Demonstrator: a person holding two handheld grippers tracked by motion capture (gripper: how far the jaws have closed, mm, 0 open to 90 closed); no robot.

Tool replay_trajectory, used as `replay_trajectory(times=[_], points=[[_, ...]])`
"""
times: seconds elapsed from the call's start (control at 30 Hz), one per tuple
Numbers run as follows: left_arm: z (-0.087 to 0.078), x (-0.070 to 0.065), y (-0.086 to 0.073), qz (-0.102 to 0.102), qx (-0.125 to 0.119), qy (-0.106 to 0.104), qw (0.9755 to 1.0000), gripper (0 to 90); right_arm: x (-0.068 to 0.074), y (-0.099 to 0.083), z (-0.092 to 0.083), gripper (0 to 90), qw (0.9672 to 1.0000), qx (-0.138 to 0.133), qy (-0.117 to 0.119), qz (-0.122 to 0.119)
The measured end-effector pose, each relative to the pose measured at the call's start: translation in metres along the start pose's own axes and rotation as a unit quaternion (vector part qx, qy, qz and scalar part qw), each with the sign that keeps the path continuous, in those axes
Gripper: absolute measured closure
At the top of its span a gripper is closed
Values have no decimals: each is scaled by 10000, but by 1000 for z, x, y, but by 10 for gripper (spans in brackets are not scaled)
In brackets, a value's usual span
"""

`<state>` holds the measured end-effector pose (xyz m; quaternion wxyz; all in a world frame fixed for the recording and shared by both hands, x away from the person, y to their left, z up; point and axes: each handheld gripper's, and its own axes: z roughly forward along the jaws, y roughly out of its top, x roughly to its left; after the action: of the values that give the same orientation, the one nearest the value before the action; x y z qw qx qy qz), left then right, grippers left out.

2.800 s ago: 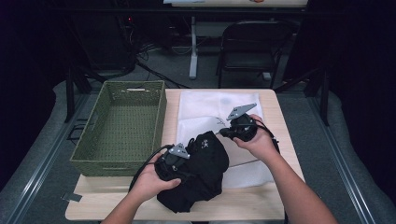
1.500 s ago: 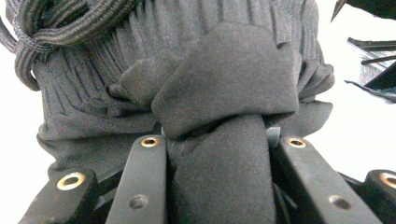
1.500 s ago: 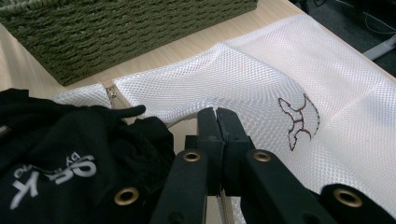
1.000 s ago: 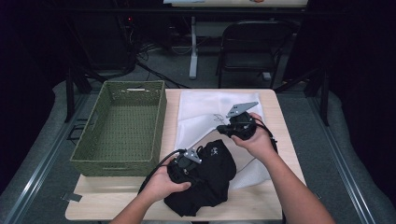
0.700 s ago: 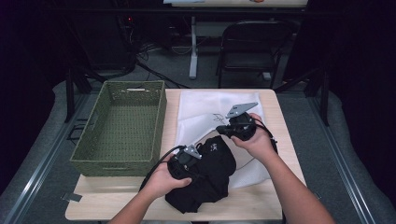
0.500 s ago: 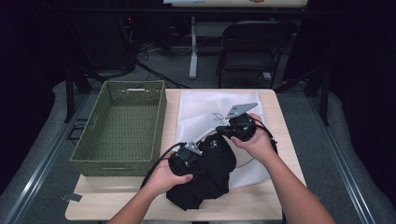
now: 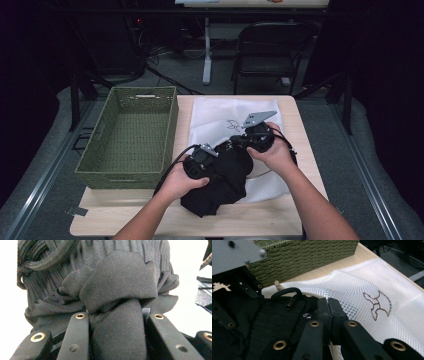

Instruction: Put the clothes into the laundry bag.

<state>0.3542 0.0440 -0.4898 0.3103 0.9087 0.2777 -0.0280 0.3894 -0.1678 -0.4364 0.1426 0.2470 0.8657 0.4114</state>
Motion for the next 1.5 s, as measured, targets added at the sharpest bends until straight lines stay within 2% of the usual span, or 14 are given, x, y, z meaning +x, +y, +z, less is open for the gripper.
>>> replay_trajectory(times=[0.3, 0.7, 0.83, 1.1, 1.33, 1.5], points=[[7, 7, 3, -155, -39, 16, 9999, 672, 2, 1, -1, 895, 10000, -49, 32, -22], [12, 13, 14, -246, -98, 68, 9996, 672, 7, 2, -1, 895, 9999, -96, 98, -73], [17, 16, 16, -292, -67, 241, 9993, 671, 8, 2, 1, 895, 9999, -66, 114, -80], [22, 20, 18, -383, -119, 297, 9988, 669, 9, -3, 4, 895, 9998, -103, 164, -39], [33, 22, 13, -525, -329, 359, 9974, 665, 8, -11, 5, 895, 9997, -124, 220, 72], [39, 22, 9, -511, -442, 444, 9967, 657, 7, -16, 7, 895, 9995, -177, 195, 159]])
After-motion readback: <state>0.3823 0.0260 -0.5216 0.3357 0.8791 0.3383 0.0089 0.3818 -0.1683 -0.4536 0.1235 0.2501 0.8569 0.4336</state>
